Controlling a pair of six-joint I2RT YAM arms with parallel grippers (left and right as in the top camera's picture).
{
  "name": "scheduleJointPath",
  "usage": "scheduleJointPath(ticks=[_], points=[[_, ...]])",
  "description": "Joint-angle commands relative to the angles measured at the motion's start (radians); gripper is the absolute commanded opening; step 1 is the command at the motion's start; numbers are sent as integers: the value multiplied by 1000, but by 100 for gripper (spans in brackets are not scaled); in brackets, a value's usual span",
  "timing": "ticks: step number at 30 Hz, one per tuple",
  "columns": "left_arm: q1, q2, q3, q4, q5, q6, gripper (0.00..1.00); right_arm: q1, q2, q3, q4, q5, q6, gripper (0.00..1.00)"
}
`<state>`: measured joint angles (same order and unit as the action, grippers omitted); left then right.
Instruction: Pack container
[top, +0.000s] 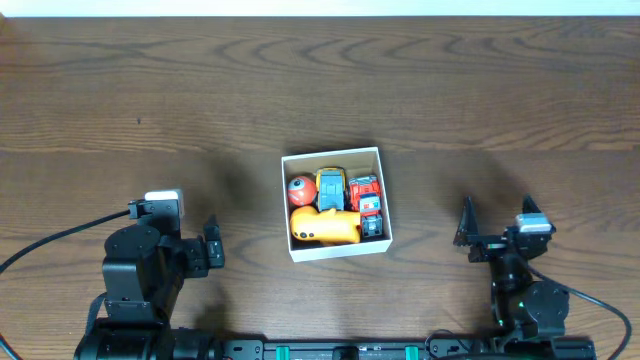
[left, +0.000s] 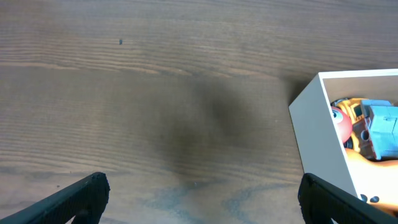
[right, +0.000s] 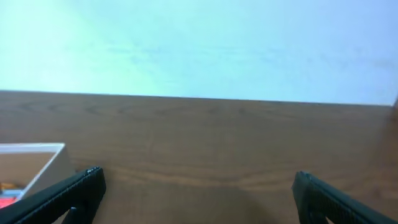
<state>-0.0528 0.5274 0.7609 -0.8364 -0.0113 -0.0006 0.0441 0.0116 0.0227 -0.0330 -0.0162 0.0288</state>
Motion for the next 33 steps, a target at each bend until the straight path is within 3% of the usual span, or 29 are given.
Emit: scheduleJointPath(ticks=[1, 33], points=[[4, 0, -5, -1, -8, -5, 98, 19, -7, -18, -13, -14, -86, 99], [4, 0, -5, -1, -8, -5, 98, 27, -6, -17, -39, -11, -109, 99]])
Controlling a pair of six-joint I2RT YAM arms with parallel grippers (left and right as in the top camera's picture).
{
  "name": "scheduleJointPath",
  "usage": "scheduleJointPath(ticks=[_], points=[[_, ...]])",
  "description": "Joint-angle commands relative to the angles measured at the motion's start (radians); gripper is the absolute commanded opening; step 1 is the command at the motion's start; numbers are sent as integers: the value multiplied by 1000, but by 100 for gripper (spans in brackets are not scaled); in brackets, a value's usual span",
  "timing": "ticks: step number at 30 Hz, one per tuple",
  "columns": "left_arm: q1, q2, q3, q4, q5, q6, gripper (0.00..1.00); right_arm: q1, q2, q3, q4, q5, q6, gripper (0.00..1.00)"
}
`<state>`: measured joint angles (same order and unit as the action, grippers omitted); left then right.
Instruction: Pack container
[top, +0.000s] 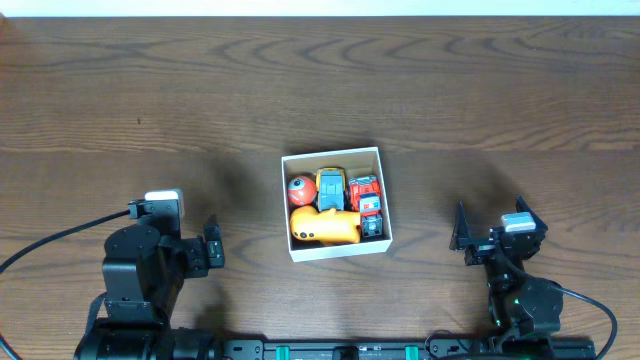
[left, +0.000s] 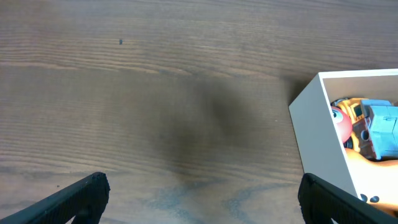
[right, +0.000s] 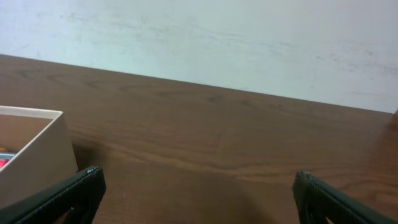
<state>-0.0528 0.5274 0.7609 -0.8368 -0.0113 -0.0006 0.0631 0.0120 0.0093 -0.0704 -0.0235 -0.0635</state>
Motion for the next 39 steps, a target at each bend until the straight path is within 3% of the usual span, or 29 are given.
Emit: scheduleJointPath(ticks=[1, 11, 17, 23, 26, 39], points=[[4, 0, -5, -1, -8, -5, 98, 8, -6, -4, -1, -3, -16, 99], [3, -24, -6, -40, -5, -5, 98, 8, -6, -4, -1, -3, -16, 99], [3, -156, -16, -219, 3, -5, 98, 8, -6, -4, -1, -3, -16, 99], [3, -262, -85, -207, 8, -5, 98, 8, -6, -4, -1, -3, -16, 99], [3, -320, -176, -98, 6, 1, 98, 8, -6, -4, -1, -3, -16, 99], [3, -479, -619, 700, 6, 8, 98, 8, -6, -4, -1, -3, -16, 99]])
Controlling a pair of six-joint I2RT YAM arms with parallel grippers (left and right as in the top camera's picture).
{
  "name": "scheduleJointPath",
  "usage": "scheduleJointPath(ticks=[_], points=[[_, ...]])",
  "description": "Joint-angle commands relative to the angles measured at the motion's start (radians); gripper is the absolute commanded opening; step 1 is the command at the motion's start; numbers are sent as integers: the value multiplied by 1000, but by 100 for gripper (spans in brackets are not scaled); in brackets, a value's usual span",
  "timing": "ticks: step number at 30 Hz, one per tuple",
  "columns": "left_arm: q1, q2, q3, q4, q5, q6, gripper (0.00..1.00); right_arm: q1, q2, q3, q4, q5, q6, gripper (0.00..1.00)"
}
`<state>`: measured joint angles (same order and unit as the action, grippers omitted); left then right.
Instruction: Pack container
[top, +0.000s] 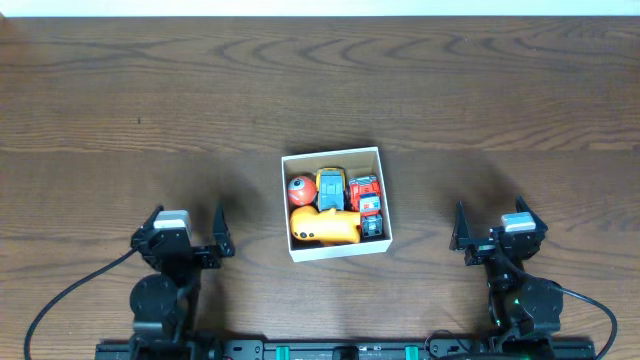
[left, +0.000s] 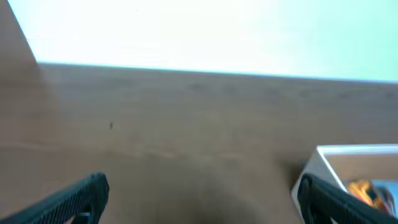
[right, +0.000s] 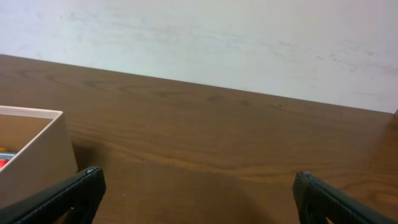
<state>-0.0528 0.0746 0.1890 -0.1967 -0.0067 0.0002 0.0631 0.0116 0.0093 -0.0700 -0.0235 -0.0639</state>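
Observation:
A white open box (top: 335, 203) sits mid-table with an orange toy (top: 322, 227), a red ball (top: 300, 188), a blue and yellow car (top: 331, 186) and red cars (top: 366, 203) inside. My left gripper (top: 188, 233) rests low near the front edge, left of the box, open and empty. In the left wrist view the box (left: 357, 160) shows at the lower right. On the other side my right gripper (top: 492, 226) is open and empty; its wrist view catches the box wall (right: 31, 158) at the left.
Dark wooden table (top: 320, 90) stretches all around the box. A pale wall (right: 205, 37) rises behind the table's far edge. Cables trail from both arms at the front edge.
My left arm has drawn back and lowered toward the front edge, its camera now tilted up to face the far wall. The right arm and the box stayed put.
At first both grippers stood open beside the packed box, left arm raised looking down. Then the right arm settled slightly lower and back. Now the left arm has folded down as well, both resting open at the front edge.

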Motion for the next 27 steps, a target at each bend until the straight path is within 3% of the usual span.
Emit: scheduleJointPath(ticks=[1, 7, 15, 27], points=[[4, -36, -77, 113, 2, 17, 98, 8, -6, -4, -2, -3, -16, 99], [4, -73, -170, 258, 2, 100, 98, 8, -6, -4, -1, -3, -16, 99], [4, -73, -185, 119, 6, 98, 98, 8, -6, -4, -2, -3, -16, 99], [4, -69, -185, 124, 6, 92, 98, 8, -6, -4, -2, -3, -16, 99]])
